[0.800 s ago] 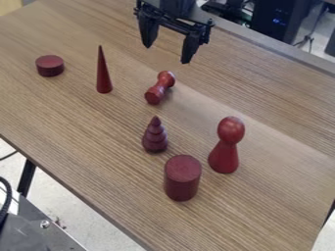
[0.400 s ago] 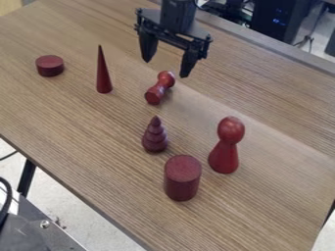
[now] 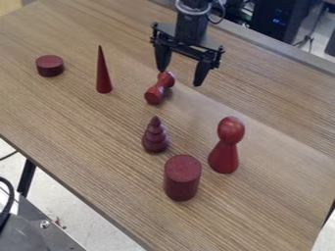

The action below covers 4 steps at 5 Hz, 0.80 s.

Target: Put the tower shape on the right side of the table

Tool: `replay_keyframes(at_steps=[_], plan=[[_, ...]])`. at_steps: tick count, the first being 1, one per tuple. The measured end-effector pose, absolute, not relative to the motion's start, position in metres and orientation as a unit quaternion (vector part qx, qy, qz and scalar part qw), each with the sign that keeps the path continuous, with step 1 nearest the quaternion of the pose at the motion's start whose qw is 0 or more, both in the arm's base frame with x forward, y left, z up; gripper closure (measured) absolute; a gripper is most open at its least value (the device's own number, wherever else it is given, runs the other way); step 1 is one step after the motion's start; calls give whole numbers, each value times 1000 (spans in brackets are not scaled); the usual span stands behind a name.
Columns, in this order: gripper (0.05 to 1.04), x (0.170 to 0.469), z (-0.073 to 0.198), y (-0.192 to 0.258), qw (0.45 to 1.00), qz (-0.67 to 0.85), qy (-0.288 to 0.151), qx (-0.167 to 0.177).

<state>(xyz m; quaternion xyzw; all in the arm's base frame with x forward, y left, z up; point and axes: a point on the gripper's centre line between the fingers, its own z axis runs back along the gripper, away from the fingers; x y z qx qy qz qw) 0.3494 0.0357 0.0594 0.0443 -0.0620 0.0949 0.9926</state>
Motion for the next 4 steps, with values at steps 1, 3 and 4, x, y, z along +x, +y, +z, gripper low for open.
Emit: replay_keyframes(at_steps=[1,3,4], plan=[[84,354,56,35,992,105,-51,39],[84,350,51,43,991,124,-34,35],[84,349,51,51,989,136,-34,37]])
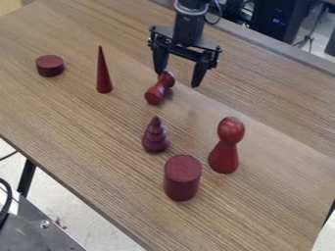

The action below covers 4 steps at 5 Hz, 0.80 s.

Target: Put the tower shape on the right side of the table

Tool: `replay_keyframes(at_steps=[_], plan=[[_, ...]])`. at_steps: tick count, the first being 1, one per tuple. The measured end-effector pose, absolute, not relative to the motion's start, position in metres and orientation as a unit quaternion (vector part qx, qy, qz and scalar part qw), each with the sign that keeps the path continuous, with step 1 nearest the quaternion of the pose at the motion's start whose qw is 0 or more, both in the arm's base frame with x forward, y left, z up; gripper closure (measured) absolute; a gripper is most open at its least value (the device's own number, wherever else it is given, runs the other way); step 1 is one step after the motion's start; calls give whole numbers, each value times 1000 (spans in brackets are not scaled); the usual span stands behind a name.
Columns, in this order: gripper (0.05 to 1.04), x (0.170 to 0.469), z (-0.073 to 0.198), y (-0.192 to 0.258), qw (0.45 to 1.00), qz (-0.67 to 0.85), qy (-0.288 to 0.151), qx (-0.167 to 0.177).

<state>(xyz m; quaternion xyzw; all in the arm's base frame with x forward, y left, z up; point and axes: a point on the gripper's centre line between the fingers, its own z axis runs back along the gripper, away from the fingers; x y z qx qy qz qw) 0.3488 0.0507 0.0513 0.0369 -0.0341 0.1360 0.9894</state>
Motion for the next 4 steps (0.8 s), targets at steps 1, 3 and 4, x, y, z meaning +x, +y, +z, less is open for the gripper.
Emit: replay_keyframes(at_steps=[1,3,4], plan=[[84,348,55,59,988,145,-40,44],[84,346,61,73,987,154,-25,48],[84,335,45,75,985,169,20,38]])
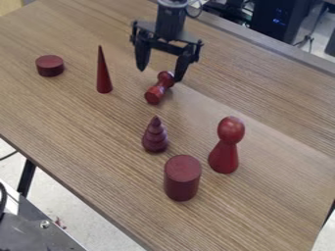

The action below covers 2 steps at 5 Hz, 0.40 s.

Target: Put the tower shape on the right side of the table

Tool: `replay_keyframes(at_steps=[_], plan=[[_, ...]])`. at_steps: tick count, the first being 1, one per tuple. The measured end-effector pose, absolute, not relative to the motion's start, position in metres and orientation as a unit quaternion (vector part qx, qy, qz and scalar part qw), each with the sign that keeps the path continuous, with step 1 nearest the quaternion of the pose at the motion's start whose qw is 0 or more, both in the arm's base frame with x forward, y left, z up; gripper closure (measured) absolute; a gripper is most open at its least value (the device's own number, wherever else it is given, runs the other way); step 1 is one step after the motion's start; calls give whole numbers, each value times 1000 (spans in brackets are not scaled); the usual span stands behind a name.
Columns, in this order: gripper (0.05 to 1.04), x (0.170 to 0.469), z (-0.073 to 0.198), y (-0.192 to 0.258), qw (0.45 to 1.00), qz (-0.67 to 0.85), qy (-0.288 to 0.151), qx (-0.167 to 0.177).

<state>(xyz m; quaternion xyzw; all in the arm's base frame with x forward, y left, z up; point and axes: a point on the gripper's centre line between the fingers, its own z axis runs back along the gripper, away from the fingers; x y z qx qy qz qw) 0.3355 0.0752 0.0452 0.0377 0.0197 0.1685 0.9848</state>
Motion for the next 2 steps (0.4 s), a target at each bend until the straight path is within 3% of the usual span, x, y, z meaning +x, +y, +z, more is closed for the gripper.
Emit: replay_keyframes(at_steps=[2], plan=[[84,329,37,76,981,186,41,24]])
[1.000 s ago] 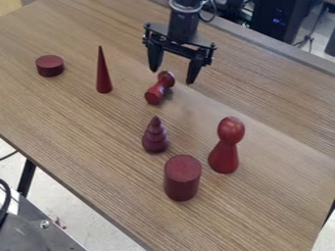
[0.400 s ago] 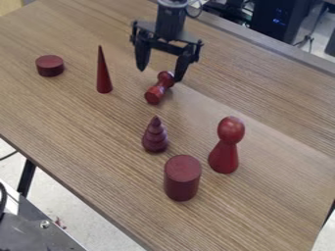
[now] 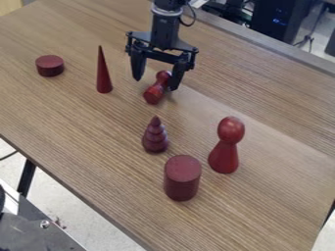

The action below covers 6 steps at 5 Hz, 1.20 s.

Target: Put the tower shape on the right side of the table

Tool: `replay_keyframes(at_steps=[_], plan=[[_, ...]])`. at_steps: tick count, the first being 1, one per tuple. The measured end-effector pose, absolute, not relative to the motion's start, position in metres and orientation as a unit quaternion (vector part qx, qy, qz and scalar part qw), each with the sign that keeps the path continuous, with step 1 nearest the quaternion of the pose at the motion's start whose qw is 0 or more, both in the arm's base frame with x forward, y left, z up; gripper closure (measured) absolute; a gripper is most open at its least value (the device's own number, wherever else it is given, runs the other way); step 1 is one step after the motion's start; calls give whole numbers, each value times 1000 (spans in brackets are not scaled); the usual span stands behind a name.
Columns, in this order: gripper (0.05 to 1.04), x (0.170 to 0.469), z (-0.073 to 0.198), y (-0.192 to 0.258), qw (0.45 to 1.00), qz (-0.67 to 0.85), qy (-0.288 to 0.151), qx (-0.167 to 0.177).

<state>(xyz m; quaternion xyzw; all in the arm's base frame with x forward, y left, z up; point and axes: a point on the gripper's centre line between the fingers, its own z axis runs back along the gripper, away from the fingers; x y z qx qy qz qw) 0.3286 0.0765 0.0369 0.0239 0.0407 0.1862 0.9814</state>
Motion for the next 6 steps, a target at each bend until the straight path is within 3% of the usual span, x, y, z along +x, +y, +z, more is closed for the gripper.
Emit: replay_keyframes(at_steps=[2,4,5,6], plan=[[112,324,33,76,980,195,45,18],[706,323,28,75,979,199,41,17],[766,323,29,75,978,202,41,17],[766,323,28,75,978,203,41,17]])
